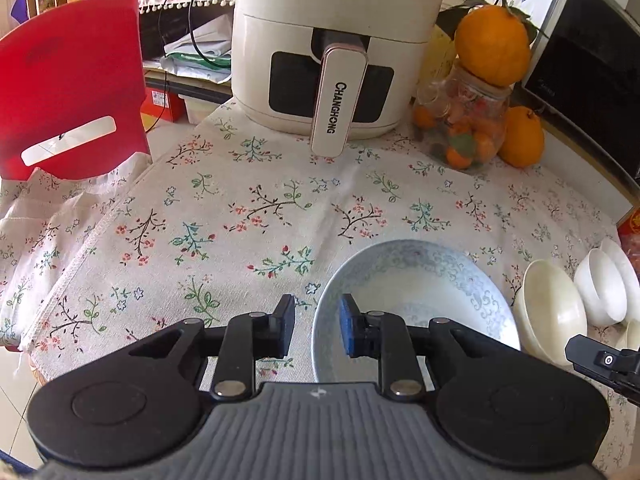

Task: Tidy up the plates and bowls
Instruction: 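Lower the small plate onto the large blue plate and open both grippers, then move both grippers to the white swirl-pattern plate by the microwave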

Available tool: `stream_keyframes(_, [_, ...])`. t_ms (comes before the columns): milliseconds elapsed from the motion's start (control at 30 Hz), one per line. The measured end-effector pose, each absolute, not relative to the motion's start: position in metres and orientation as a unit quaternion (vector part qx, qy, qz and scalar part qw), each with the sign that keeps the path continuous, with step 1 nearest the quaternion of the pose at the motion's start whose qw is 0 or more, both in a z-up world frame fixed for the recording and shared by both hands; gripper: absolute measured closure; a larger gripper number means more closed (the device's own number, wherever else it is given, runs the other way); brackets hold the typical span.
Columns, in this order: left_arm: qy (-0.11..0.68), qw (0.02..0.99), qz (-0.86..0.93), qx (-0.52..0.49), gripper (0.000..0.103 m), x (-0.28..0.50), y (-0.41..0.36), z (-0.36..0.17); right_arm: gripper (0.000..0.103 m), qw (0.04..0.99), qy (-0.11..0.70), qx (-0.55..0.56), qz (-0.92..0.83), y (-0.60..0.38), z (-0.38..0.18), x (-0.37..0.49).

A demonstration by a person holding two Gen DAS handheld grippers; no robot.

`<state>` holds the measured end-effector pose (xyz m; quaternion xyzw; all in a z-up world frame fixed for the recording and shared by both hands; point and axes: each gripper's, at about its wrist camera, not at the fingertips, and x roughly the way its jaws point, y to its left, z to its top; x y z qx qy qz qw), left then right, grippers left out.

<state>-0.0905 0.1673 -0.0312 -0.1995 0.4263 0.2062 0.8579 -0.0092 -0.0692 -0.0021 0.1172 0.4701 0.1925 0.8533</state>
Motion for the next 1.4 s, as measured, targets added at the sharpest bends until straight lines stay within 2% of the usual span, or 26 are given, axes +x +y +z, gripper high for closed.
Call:
stream_keyframes(100, [0.409,0.872,0.182,-0.198,0.071,-0.072,0.157,-0.014,0.072,0.868,0.446,0.111,0.189,-0.08,0.017,0.002])
stream_keyframes(367, [0.395,0.9,0.084,-0.161,0.056,-0.009,0.086,0.009,0.063,0.887,0.407,0.15,0.157,-0.139,0.047,0.05])
stream_keyframes(533, [0.392,0.907,0.018,-0.15,0.041,0.038,0.039,0.015,0.06,0.892,0.384,0.226,0.077,-0.214,0.042,0.088])
stream_keyframes(700, [0.4,0.901,-0.034,-0.162,0.036,0.082,-0.005,0.004,0.054,0.878,0.369,0.304,-0.031,-0.303,0.012,0.115])
stream_keyframes(867, [0.422,0.893,-0.06,-0.145,0.036,0.132,-0.051,-0.023,0.054,0.855,0.395,0.326,-0.081,-0.342,-0.037,0.133])
stream_keyframes(1000, [0.442,0.885,-0.062,-0.132,0.04,0.159,-0.071,-0.044,0.054,0.855,0.396,0.323,-0.091,-0.354,-0.05,0.138])
stream_keyframes(1067, [0.45,0.883,-0.056,-0.125,0.047,0.171,-0.08,-0.054,0.054,0.853,0.396,0.331,-0.08,-0.357,-0.055,0.143])
stream_keyframes(1400, [0.47,0.876,-0.067,-0.09,0.059,0.199,-0.107,-0.082,0.067,0.854,0.428,0.287,-0.073,-0.34,-0.081,0.171])
